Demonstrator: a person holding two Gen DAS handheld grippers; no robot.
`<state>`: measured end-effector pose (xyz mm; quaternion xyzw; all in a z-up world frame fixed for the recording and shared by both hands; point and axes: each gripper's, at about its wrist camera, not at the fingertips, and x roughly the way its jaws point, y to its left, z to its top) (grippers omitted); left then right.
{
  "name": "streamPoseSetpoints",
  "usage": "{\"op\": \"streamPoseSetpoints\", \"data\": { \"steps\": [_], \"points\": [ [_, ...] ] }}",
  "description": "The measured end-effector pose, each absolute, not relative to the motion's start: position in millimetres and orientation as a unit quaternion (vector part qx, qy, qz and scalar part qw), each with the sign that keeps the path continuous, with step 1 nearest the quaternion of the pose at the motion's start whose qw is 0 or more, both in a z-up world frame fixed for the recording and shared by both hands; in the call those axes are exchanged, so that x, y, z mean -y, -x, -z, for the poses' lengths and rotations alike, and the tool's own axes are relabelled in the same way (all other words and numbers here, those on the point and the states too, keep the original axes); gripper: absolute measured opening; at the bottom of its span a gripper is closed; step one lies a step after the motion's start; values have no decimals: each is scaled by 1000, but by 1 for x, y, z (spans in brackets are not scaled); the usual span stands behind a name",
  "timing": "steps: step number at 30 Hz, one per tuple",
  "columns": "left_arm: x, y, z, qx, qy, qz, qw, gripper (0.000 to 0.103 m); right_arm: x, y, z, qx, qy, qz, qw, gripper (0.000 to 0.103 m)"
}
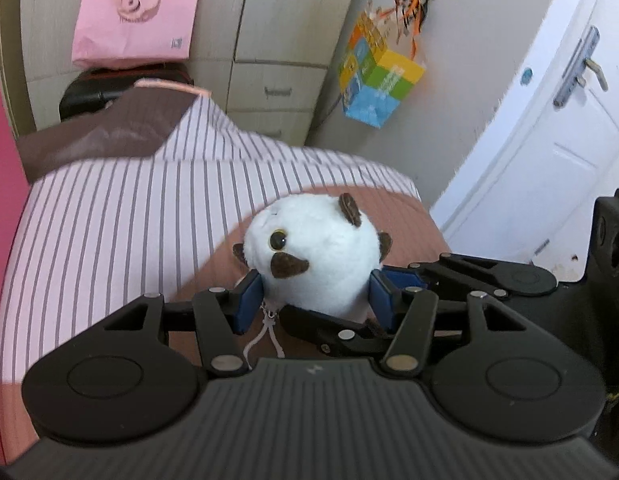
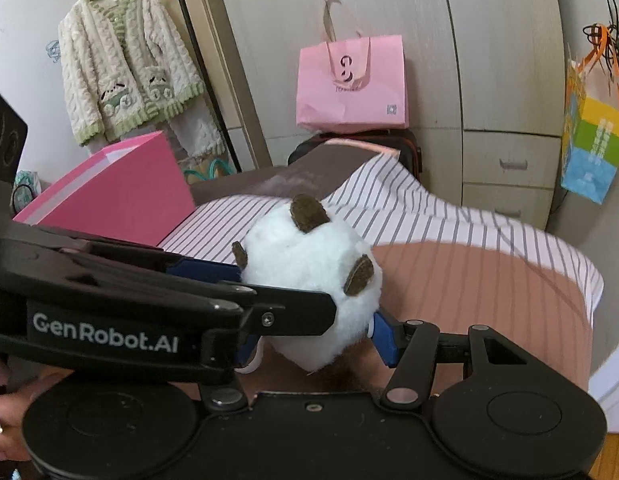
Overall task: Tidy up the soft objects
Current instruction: 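Lift the white cat plush with both grippers and carry it over the pink box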
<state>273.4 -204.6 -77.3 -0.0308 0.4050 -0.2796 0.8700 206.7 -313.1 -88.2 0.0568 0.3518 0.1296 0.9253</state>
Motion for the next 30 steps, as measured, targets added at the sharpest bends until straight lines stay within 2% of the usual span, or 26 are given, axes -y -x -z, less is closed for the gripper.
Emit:
{"op": "streamPoseSetpoints", "data": {
  "steps": [5,21,30],
  "points": [
    [193,-253,75,-415,34,290,862,55,295,-182,83,-369,-42,-108,922,63],
    [143,-173,54,-379,33,294,877,55,238,-106,57,-336,-10,-106,936,63],
    [101,-128,57,-373,70,275,883,56,199,-68,53,-336,14,-122,934,63]
  ]
}}
